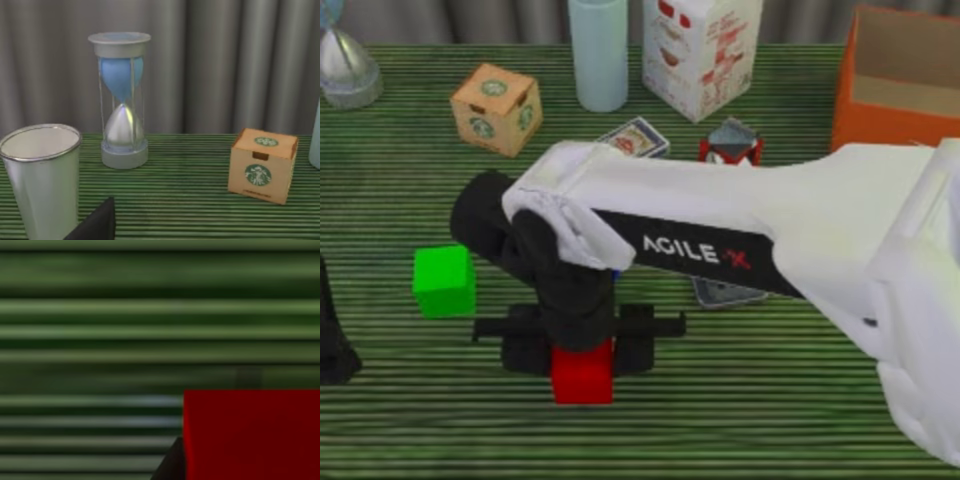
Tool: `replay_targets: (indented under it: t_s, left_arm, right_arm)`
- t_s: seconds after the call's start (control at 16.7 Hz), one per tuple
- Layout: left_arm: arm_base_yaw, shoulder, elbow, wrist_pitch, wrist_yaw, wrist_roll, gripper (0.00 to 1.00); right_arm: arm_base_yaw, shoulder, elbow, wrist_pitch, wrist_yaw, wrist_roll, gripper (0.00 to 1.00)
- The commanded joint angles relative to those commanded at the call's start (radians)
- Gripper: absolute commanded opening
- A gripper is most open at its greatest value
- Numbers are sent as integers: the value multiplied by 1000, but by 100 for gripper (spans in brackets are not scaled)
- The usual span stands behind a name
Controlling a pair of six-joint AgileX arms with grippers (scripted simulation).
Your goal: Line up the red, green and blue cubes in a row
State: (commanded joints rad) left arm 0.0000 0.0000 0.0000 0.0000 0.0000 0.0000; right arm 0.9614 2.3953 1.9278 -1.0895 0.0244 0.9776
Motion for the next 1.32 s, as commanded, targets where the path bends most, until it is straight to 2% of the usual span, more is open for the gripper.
replay_targets:
  t_s: [0.06,0.84,1.32]
  left_arm:
    - [0,0,0,0,0,0,100]
    - [0,0,0,0,0,0,100]
    - [0,0,0,0,0,0,100]
  right_arm:
    - [0,0,0,0,0,0,0]
    - [0,0,0,0,0,0,98]
    - [0,0,0,0,0,0,100]
